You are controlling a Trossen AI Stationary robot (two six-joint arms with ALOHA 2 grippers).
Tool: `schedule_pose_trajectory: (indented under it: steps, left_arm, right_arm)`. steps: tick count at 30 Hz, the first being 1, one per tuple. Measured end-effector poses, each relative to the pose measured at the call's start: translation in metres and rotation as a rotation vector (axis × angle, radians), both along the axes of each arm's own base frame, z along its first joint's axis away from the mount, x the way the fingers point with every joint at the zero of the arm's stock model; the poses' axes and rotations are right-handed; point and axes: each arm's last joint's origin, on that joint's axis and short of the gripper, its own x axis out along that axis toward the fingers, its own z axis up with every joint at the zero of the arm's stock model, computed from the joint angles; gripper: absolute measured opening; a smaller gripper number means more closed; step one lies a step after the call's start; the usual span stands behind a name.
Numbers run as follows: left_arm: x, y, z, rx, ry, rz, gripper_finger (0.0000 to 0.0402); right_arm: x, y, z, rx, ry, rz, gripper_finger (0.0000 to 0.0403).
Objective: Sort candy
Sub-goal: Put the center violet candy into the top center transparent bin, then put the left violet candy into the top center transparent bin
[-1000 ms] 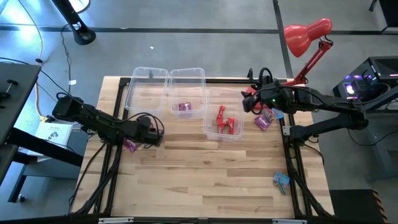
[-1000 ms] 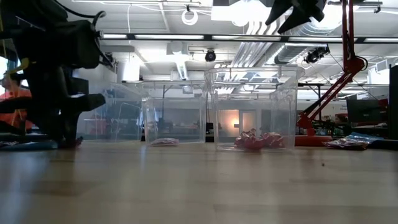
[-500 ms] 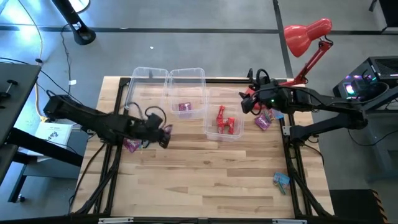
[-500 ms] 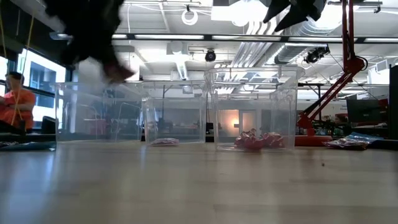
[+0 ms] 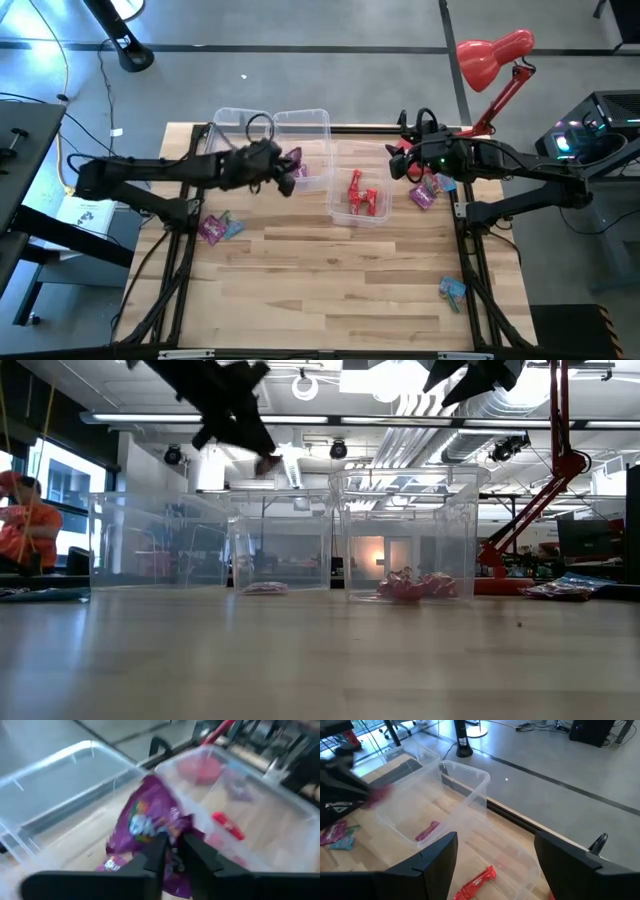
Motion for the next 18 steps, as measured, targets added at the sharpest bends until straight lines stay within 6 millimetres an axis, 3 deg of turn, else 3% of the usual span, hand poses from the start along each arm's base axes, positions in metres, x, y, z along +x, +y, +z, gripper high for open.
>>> schedule_pose_trajectory:
  steps: [4,8,13,18]
  left_arm:
    - [0.005,0.015,-0.012,-0.081,0.032,-0.043,0.0137]
    - [-0.001,0.013,-0.004,-0.261,-0.059,-0.118,0.0198]
    - [-0.024,-0.020,0.012,-0.409,-0.052,-0.252,0.0221]
    - [-0.063,-0.064,0.006,-0.401,0.161,-0.105,0.0214]
  right_arm:
    - [0.000,0.000,0.000,-0.003,0.007,0.008,0.0259]
    - [0.000,0.000,0.000,-0.011,0.017,0.017,0.0259]
    - [0.000,0.000,0.000,-0.011,0.018,0.019,0.0259]
    - [0.000,0.000,0.000,-0.011,0.019,0.018,0.0259]
